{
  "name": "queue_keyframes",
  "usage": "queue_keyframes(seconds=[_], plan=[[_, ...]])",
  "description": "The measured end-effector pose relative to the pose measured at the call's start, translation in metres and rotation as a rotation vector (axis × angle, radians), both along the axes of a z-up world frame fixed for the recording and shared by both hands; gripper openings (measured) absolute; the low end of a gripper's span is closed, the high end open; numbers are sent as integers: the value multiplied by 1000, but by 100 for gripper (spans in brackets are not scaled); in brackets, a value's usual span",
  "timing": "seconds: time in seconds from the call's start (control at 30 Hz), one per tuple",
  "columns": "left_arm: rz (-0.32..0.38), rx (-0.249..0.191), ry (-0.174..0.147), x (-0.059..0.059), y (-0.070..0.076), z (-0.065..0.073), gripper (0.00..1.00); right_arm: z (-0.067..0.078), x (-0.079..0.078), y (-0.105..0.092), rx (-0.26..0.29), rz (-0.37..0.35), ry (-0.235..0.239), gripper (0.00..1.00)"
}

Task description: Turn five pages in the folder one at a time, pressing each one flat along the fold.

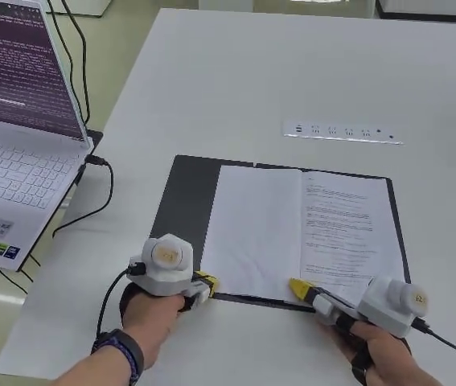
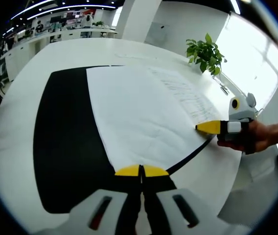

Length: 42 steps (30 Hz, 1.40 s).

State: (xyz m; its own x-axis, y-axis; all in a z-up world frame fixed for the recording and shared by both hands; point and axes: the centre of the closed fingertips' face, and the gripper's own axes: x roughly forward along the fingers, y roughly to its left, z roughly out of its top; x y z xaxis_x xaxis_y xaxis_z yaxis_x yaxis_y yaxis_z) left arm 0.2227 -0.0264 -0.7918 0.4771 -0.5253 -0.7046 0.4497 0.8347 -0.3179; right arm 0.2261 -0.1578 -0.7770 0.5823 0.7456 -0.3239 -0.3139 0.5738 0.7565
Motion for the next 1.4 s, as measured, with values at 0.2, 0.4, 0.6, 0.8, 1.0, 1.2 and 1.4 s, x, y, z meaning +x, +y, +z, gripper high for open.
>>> queue_keyframes(seconds=[0.2,0.4,0.6,0.8,1.0,1.2,1.4], plan=[[-21,12,8,0,-1,0,0,0,0,1,-10,3,7,0],[-46,-2,13,-3,1,8,2,6,-3,0,-57,34,-2,1],[-63,-26,-52,-1,8,37,12,24,-7,-10,-101,59,-67,14],[-75,-18,-92,0,15,52,16,39,-8,-21,-146,71,-118,25],[-83,-11,-129,-1,19,68,21,49,-7,-39,-192,62,-155,29],[-90,-17,-167,-2,20,83,25,59,-7,-64,-247,38,-194,33],[-95,-35,-202,-5,22,100,31,71,-15,-85,-284,21,-216,38]])
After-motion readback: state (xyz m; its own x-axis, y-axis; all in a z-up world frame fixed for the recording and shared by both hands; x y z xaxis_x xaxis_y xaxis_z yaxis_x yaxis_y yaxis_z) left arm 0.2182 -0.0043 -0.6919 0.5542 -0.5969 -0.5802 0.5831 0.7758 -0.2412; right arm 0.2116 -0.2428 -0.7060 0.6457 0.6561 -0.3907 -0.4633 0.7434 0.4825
